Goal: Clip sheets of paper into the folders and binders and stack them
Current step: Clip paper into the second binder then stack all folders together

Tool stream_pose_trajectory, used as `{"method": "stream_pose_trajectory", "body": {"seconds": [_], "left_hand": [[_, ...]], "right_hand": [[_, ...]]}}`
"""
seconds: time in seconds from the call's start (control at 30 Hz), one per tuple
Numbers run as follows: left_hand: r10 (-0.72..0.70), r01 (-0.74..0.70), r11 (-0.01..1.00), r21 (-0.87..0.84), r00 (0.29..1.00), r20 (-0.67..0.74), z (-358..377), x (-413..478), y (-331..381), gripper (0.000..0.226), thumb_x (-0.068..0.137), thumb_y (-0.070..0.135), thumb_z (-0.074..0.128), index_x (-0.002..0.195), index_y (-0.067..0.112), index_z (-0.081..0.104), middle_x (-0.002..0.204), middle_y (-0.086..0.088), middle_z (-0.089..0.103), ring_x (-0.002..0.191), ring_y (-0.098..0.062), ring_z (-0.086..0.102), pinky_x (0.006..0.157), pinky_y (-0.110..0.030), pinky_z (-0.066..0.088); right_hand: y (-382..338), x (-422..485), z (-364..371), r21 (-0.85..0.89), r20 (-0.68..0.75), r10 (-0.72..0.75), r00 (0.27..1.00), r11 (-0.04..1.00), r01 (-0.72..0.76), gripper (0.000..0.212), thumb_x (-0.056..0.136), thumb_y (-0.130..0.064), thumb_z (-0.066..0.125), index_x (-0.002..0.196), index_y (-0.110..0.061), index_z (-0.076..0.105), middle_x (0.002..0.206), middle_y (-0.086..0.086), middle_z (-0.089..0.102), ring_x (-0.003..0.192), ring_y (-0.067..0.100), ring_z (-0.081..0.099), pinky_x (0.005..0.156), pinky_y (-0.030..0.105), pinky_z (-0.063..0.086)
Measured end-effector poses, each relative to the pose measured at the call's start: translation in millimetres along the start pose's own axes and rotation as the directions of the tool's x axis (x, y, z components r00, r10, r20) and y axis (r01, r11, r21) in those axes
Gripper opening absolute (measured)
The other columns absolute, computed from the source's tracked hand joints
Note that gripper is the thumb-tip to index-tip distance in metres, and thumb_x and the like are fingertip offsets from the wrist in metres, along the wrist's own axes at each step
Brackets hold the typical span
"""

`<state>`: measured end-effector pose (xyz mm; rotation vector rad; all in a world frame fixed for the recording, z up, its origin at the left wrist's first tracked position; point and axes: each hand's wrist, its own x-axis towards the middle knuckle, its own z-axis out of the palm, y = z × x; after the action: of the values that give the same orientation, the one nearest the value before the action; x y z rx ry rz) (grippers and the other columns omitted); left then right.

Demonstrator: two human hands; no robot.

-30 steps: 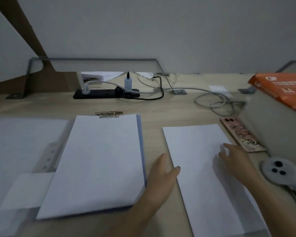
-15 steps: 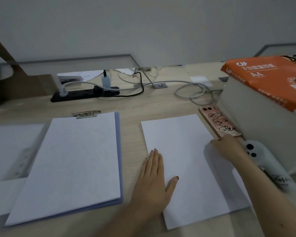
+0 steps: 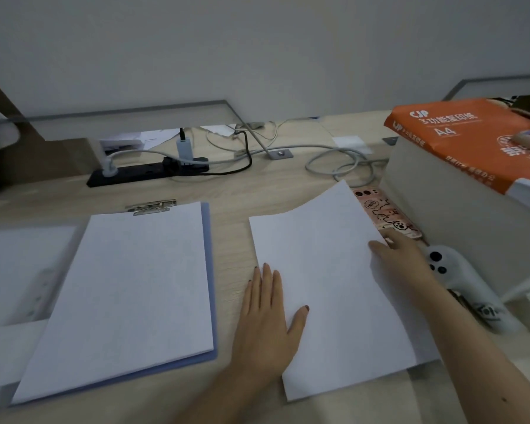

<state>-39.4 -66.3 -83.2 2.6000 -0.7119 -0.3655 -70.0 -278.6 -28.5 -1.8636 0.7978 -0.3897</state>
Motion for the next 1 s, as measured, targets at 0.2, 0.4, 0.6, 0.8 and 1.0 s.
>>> {"method": "stream_pose_trajectory", "body": {"seconds": [0.2,0.4,0.6,0.8,1.0], "left_hand": [[-0.200,0.131,0.432,-0.892,0.979,0.046,-43.7,5.4,8.5,0.042,0.090,0.038,0.053,0.130,0.033,0.040,0.125,0.016,0.053,0.112,-0.008,0.054,0.103,-0.035,0.042],[-0.226,0.081,0.325,-0.942,0.974,0.006,-102.9,-14.1,-19.0,0.028,0.093,0.032,0.051,0.118,0.026,0.061,0.113,0.002,0.069,0.104,-0.019,0.065,0.098,-0.045,0.048],[-0.315,-0.006,0.411,-0.912,0.937,-0.148,-159.2,-51.7,-87.9,0.024,0.095,0.032,0.047,0.115,0.031,0.060,0.106,0.009,0.071,0.096,-0.010,0.068,0.085,-0.032,0.054],[-0.463,0.003,0.415,-0.910,0.862,-0.208,-198.5,-83.8,-167.6,0.021,0.095,0.025,0.048,0.113,0.026,0.059,0.099,0.009,0.069,0.090,-0.009,0.066,0.073,-0.024,0.053],[-0.561,0.033,0.478,-0.878,0.780,-0.276,-227.8,-116.1,-244.8,0.016,0.095,0.023,0.048,0.097,0.020,0.063,0.093,0.002,0.068,0.085,-0.016,0.065,0.074,-0.028,0.050]], "right_hand": [[-30.5,-9.2,-14.4,0.219,-0.050,-0.046,0.998,0.974,0.056,0.019,0.088,-0.013,0.054,0.073,-0.021,0.063,0.079,0.004,0.066,0.071,0.024,0.060,0.075,0.035,0.047],[-70.0,-29.1,16.9,0.333,-0.020,-0.122,0.992,0.935,0.122,0.015,0.091,-0.018,0.051,0.082,-0.025,0.061,0.084,-0.001,0.066,0.073,0.017,0.061,0.067,0.030,0.048],[-103.0,-62.6,91.7,0.441,0.275,-0.146,0.950,0.897,0.010,0.014,0.093,-0.019,0.049,0.100,-0.019,0.062,0.088,-0.003,0.074,0.074,0.015,0.069,0.061,0.026,0.055],[-123.6,-105.1,177.0,0.467,0.552,-0.207,0.808,0.879,-0.094,0.030,0.092,-0.016,0.051,0.121,-0.020,0.056,0.105,0.002,0.073,0.087,0.020,0.072,0.061,0.028,0.059],[-141.4,-138.3,257.0,0.465,0.615,-0.225,0.755,0.877,-0.118,0.039,0.092,-0.015,0.051,0.130,-0.023,0.052,0.123,0.002,0.066,0.112,0.025,0.062,0.102,0.049,0.044]]}}
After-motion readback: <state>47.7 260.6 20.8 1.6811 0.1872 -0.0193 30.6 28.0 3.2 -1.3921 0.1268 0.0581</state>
